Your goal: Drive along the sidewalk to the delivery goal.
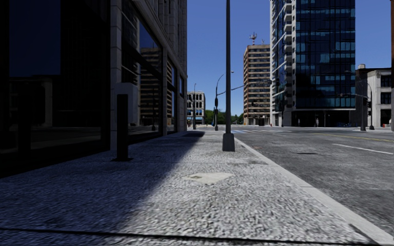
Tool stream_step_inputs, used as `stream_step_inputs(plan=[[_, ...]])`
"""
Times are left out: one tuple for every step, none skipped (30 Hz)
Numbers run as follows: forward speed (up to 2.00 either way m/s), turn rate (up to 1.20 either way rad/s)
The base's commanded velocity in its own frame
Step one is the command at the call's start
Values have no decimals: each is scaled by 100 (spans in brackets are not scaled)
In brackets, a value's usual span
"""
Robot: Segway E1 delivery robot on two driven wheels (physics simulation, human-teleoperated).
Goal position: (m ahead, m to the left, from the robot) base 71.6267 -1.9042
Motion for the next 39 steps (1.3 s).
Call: stream_step_inputs(plan=[[200, 36], [200, 36], [200, 36], [200, 36], [200, 31], [200, 0], [200, 0], [200, 0], [200, 0], [200, 0], [200, 0], [200, 0], [200, 0], [200, 0], [200, 0], [200, 0], [200, 0], [200, 0], [200, 0], [200, 0], [200, 0], [200, 0], [200, 0], [200, 0], [200, 0], [200, 0], [200, 0], [200, 0], [200, 0], [200, 0], [200, 0], [200, 0], [200, 0], [200, 0], [200, 0], [200, 0], [200, 0], [200, 0], [200, 0]])
